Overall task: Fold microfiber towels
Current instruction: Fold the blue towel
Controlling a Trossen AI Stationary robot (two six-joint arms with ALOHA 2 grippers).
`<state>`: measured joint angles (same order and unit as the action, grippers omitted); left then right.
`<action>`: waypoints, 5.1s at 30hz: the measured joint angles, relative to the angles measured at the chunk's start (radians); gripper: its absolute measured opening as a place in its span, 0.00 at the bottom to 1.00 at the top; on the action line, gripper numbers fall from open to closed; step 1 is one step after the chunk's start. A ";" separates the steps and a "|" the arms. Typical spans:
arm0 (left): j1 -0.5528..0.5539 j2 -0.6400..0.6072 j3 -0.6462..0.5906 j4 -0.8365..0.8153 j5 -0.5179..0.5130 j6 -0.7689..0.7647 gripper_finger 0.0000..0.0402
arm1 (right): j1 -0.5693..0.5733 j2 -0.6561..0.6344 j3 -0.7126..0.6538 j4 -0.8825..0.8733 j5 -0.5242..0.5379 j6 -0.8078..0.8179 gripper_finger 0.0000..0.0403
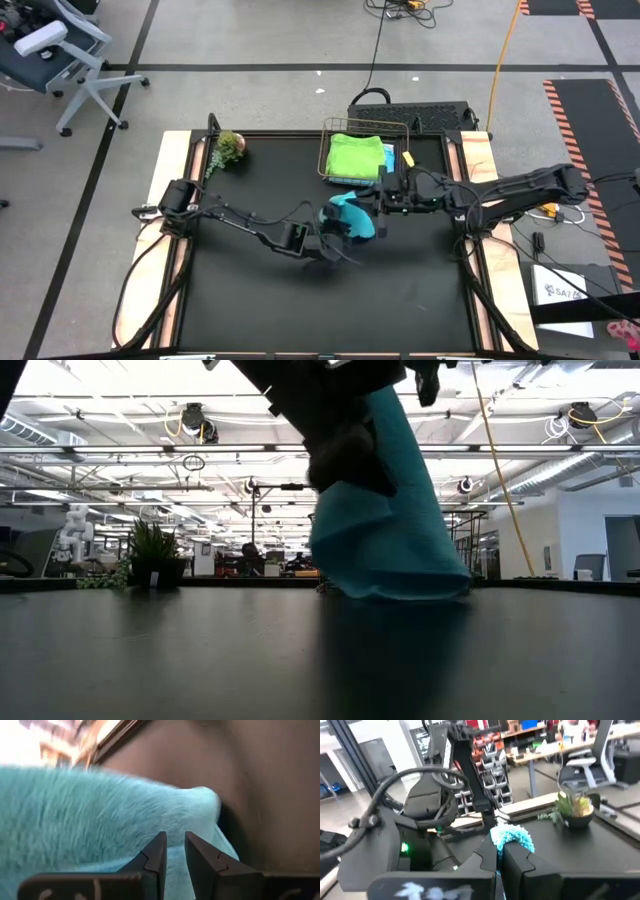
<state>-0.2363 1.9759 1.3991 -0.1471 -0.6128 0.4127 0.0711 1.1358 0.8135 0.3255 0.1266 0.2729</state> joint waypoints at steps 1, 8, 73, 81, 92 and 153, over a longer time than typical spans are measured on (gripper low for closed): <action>-0.001 0.000 0.000 -0.011 -0.015 -0.102 0.18 | 0.000 -0.009 0.000 -0.001 0.000 -0.010 0.00; -0.003 0.000 0.000 -0.089 -0.015 -1.056 0.18 | -0.005 -0.054 0.000 -0.019 0.009 -0.045 0.00; -0.182 0.014 -0.450 1.431 -0.360 -1.270 0.18 | 0.066 -0.152 0.000 -0.068 -0.045 -0.136 0.00; -0.211 0.014 -0.450 1.646 -0.357 -1.034 0.18 | 0.066 -0.152 0.000 -0.102 -0.038 -0.142 0.00; -0.246 0.014 -0.450 1.700 -0.360 -0.935 0.18 | 0.065 -0.152 0.000 -0.270 -0.016 -0.095 0.00; -0.096 0.013 -0.367 0.901 -0.260 -1.679 0.18 | 0.068 -0.152 0.000 -0.053 0.087 -0.293 0.00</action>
<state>-0.3327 1.9888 1.0321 0.7537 -0.8732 -1.2663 0.1390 0.9833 0.8131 0.2726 0.2134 -0.0206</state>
